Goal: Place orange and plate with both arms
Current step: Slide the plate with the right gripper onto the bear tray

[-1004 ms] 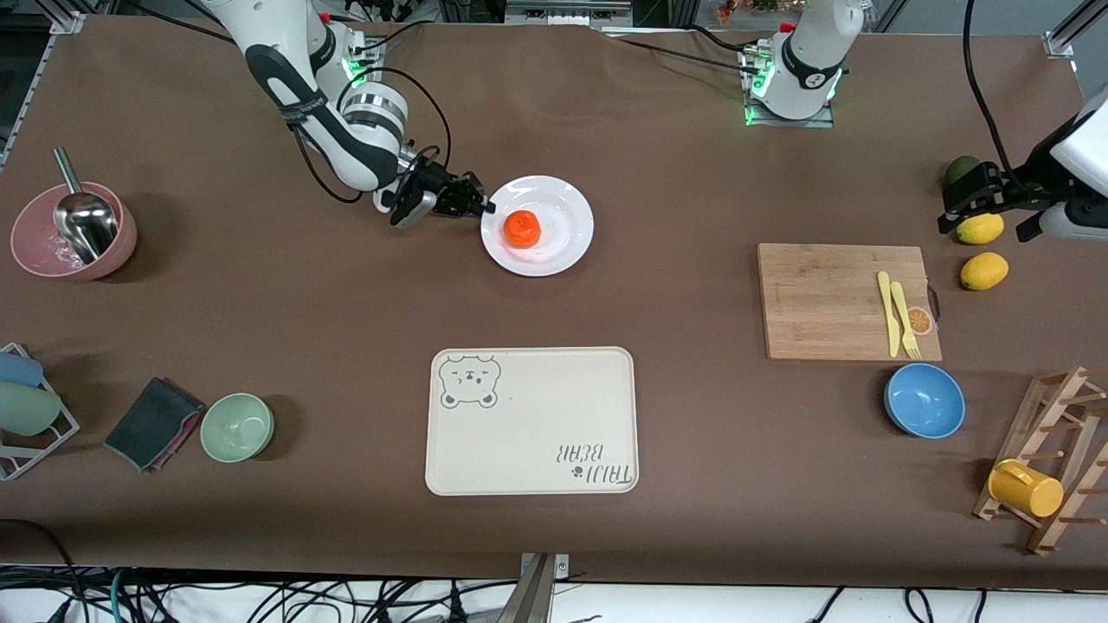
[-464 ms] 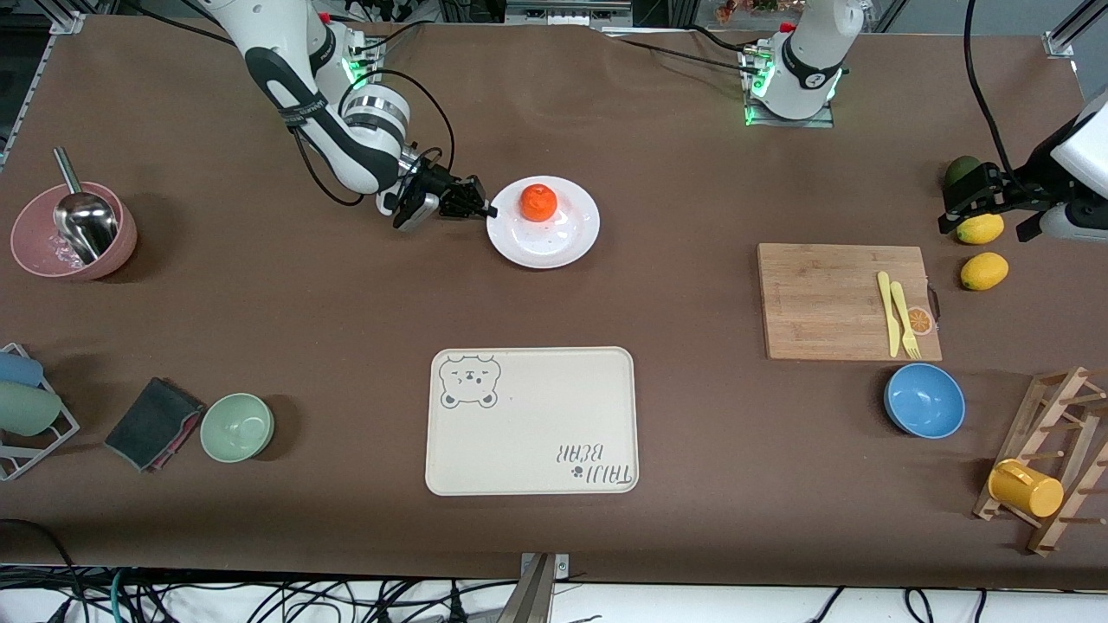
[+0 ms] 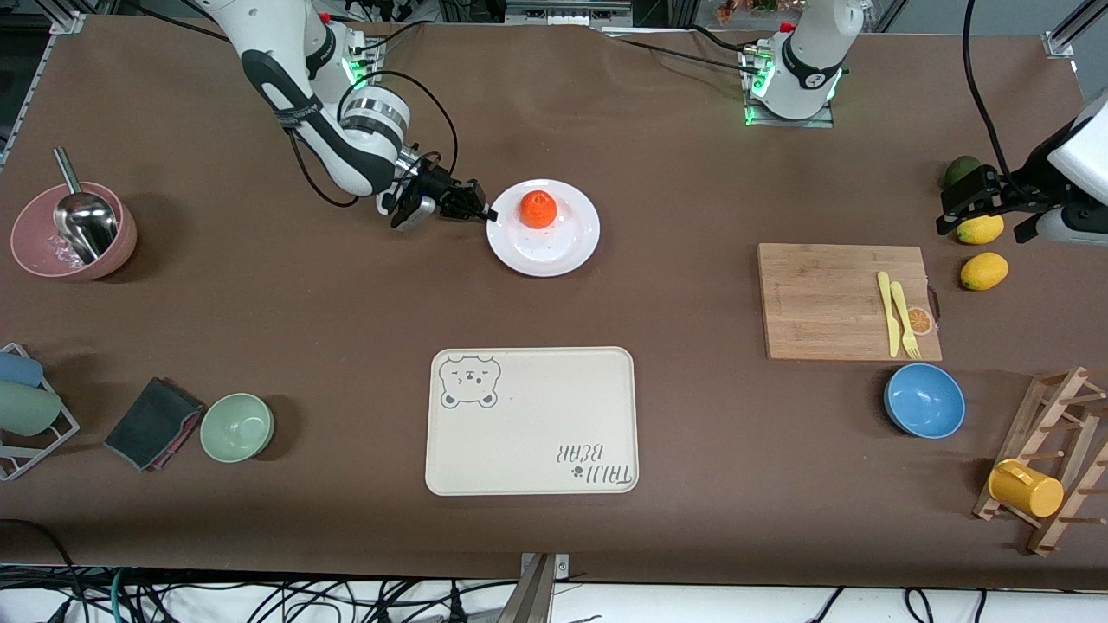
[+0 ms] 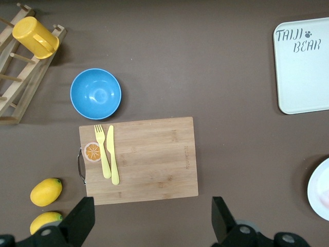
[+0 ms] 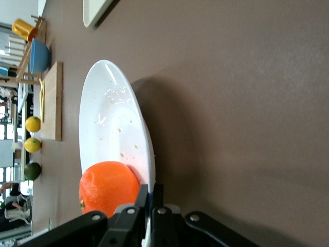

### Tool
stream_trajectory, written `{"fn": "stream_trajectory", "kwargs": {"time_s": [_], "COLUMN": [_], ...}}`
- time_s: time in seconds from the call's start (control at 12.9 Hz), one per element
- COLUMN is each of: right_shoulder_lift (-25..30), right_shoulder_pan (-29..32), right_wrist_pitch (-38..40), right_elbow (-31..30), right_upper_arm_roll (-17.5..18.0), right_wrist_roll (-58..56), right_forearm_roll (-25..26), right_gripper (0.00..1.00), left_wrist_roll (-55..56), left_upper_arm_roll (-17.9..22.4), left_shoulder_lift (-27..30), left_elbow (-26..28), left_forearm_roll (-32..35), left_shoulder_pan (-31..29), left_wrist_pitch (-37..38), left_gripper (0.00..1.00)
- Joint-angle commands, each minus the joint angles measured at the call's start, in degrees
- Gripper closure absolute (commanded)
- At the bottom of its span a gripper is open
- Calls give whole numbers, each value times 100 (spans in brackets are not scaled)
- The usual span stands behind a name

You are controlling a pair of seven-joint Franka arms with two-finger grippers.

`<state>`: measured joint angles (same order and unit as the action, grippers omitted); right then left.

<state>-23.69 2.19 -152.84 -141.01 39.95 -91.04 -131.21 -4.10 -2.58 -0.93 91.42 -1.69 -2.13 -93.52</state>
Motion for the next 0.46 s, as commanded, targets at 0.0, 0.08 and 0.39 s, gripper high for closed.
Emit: {"fn": "stream_trajectory", "kwargs": {"time_s": [0.0,0.08,0.39], "right_shoulder_lift": [56,83,5], "right_shoulder_pan": [79,88,246], "right_wrist_pitch": [-132,-167,-728], "right_elbow": [432,634,1626], "right_upper_arm_roll": [-48,-49,-49], "right_wrist_roll": [567,805,1290], "right_forearm_roll": [-124,-116,-37], "right_gripper": [100,100,100], "left_wrist_roll": [-47,-56,-65], "left_upper_arm_roll": [-24,-24,-32], "left_shoulder_lift": [-48,-48,-57], "left_elbow": [-71,-71,-71], "left_forearm_roll": [-85,-77,-77], "left_shoulder_pan": [-24,-24,-24], "left_wrist_pitch": [71,71,71], "left_gripper": [0,0,0]}}
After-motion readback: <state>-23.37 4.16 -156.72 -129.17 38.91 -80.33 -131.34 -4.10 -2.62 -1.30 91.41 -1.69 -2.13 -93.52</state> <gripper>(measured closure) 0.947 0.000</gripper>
